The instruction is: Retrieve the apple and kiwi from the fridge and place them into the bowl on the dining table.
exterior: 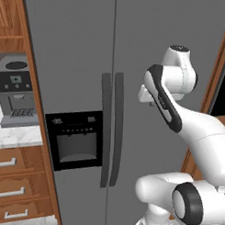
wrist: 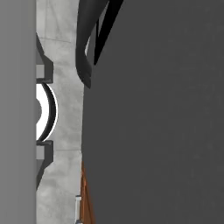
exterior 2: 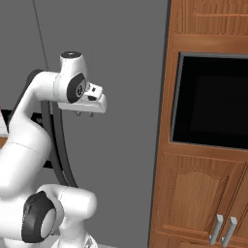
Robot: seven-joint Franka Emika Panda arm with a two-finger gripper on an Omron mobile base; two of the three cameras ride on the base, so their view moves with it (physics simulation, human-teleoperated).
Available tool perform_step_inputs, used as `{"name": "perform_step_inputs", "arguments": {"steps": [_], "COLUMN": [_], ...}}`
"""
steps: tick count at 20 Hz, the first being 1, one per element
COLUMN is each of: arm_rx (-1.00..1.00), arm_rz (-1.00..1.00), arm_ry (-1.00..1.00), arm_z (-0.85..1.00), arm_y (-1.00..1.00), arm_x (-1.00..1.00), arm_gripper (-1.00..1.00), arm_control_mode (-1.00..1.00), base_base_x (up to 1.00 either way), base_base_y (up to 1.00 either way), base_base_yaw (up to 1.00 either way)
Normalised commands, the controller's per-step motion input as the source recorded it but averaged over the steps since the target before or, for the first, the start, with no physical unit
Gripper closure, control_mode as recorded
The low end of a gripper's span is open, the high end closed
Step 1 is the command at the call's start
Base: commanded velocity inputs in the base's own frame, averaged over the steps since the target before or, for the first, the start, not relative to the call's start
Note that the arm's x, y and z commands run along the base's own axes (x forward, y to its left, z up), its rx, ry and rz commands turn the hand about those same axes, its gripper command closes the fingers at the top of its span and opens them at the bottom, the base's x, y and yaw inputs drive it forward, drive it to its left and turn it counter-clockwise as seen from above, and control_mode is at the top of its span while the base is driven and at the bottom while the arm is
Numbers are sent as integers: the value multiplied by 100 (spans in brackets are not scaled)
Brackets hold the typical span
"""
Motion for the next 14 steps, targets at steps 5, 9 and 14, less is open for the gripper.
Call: {"name": "perform_step_inputs", "arguments": {"steps": [5, 9, 14], "arm_rx": [0, 0, 0], "arm_rz": [0, 0, 0], "arm_ry": [-3, -3, -1], "arm_z": [-2, -8, -10], "arm_y": [0, 0, 0], "arm_x": [-33, -37, -33], "arm_gripper": [-100, -100, -100], "arm_control_mode": [-100, -100, -100], "base_base_x": [0, 0, 0], "base_base_y": [0, 0, 0], "base_base_yaw": [0, 0, 0]}}
